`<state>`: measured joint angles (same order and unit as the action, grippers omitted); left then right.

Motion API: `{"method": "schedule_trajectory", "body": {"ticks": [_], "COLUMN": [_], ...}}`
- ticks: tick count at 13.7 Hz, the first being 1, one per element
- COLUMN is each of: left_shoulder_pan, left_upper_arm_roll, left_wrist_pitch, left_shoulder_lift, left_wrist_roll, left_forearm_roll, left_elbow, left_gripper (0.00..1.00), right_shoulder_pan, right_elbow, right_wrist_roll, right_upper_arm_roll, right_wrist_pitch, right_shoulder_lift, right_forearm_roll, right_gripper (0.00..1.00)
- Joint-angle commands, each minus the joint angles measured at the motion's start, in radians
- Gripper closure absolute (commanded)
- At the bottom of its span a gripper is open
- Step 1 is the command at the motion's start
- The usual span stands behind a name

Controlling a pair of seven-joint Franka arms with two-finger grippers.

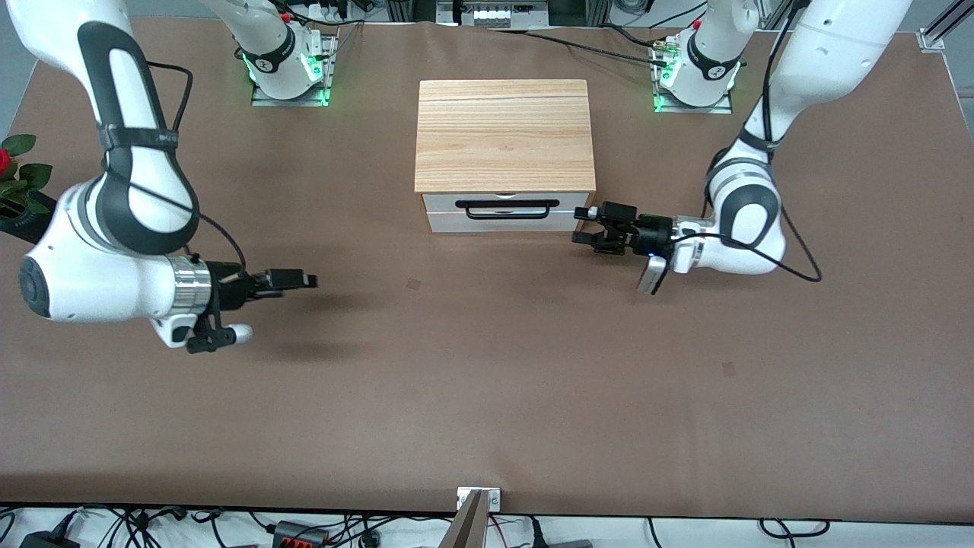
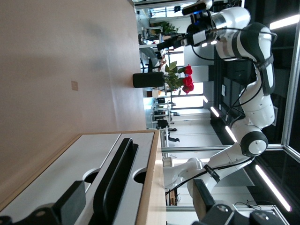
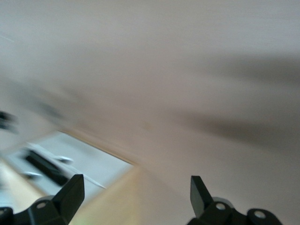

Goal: Pull top drawer with both arms simultaneously
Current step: 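Move the left gripper toward the drawer handle while the right gripper approaches, then close the left and right grippers on the black drawer handle ends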

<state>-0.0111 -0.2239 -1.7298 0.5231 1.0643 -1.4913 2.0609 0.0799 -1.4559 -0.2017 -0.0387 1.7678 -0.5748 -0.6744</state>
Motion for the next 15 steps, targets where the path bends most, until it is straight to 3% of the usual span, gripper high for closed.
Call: {"method": "schedule_trajectory", "body": {"ticks": [1,4,6,8,11,15], "left_shoulder_pan": [0.003,0.045,0.062,0.065,0.051,0.049], "left_upper_arm_roll": [-0.038,-0.051,-0.052,-0.052,-0.049,-0.048], "left_wrist_pitch": [-0.008,-0.028,-0.031,-0.033,-0.033,-0.033], "left_shoulder_lift": [0.077,0.081,0.083,0.083,0.083,0.092], "left_wrist_roll": [0.104,0.109,0.109,0.109,0.109,0.109], "left_forearm_roll": [-0.114,-0.161,-0.161,-0.161,-0.158,-0.158], "left_elbow": [0.002,0.036,0.054,0.061,0.065,0.067], "left_gripper": [0.0,0.04,0.17,0.3,0.44,0.53], "right_shoulder_pan": [0.024,0.041,0.04,0.04,0.064,0.124], "right_elbow": [0.005,-0.122,-0.21,-0.227,-0.222,-0.215], "right_wrist_roll": [-0.123,-0.395,-0.563,-0.663,-0.734,-0.934], "right_upper_arm_roll": [-0.001,-0.009,-0.015,-0.015,-0.02,-0.052], "right_wrist_pitch": [0.056,0.084,0.069,-0.028,-0.195,-0.214], "right_shoulder_lift": [-0.042,-0.071,-0.065,-0.089,-0.144,-0.241], "right_forearm_roll": [-0.152,-0.426,-0.544,-0.667,-0.752,-0.879], "right_gripper": [0.0,0.0,0.0,0.0,0.0,0.0]}}
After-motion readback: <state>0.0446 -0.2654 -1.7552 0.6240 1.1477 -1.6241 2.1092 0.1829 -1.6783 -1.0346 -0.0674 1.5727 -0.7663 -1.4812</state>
